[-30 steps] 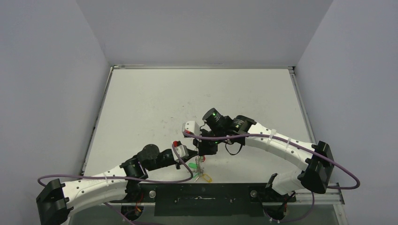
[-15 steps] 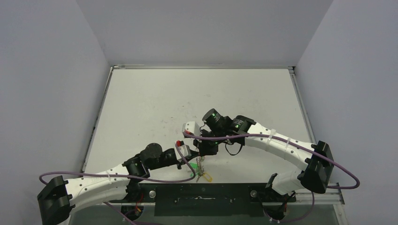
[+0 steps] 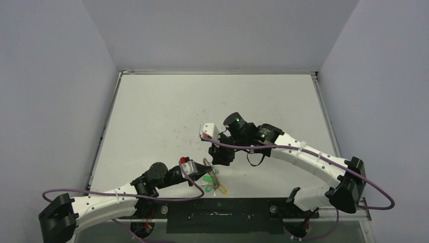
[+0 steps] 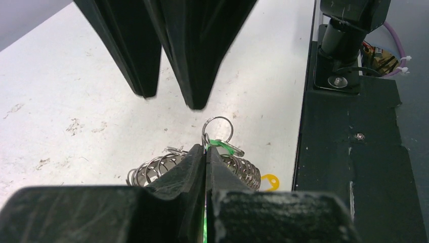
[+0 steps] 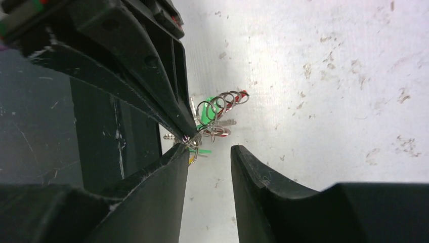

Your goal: Put the keys on the keyring

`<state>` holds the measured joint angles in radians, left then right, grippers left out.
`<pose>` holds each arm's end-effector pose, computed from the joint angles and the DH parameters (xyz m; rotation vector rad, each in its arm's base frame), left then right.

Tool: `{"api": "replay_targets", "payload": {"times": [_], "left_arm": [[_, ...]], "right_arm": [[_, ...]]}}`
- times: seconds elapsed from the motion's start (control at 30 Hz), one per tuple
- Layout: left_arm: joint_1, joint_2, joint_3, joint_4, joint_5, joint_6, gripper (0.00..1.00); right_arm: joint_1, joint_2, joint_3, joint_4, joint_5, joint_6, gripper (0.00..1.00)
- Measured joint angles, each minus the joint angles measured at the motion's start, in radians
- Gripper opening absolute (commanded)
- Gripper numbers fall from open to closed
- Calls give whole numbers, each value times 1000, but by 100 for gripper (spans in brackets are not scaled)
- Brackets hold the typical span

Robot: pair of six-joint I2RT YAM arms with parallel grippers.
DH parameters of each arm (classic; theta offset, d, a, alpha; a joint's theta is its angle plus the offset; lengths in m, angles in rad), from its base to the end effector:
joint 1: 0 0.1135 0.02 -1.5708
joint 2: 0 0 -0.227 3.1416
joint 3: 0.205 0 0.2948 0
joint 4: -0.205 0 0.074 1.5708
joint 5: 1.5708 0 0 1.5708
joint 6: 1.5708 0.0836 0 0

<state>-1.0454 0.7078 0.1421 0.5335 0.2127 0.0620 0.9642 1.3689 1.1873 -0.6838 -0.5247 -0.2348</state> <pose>0.1247 -0.2502 0.1520 1.0275 1.3329 -0.9229 0.1732 0.3230 0.2314 -1.6147 1.9248 0.9555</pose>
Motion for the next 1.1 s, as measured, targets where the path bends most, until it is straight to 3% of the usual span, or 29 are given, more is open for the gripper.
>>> {"api": "replay_targets", "payload": {"times": [0.17,0.33,0.63,0.77,0.9,1.1], "left_arm": [[0,-2,-63,129,-3,-7,0],[0,-7,-86,227,-3,-5,0],[0,-46,-88,235,-3,-5,0],[0,-48,-88,235,-3,-5,0],[0,-48,-88,235,-3,-5,0],[0,-48,-88,234,-3,-5,0]], "right_arm": [[-15,-67,-14,44,-55,-4,32],[-15,-82,-38,61,-92,-11,35],[-22,-82,-64,27,-92,-15,32],[-22,-76,-66,16,-95,-15,21],[-22,-57,-67,15,-103,-18,1],[-23,-29,-72,16,-113,-18,0]]}}
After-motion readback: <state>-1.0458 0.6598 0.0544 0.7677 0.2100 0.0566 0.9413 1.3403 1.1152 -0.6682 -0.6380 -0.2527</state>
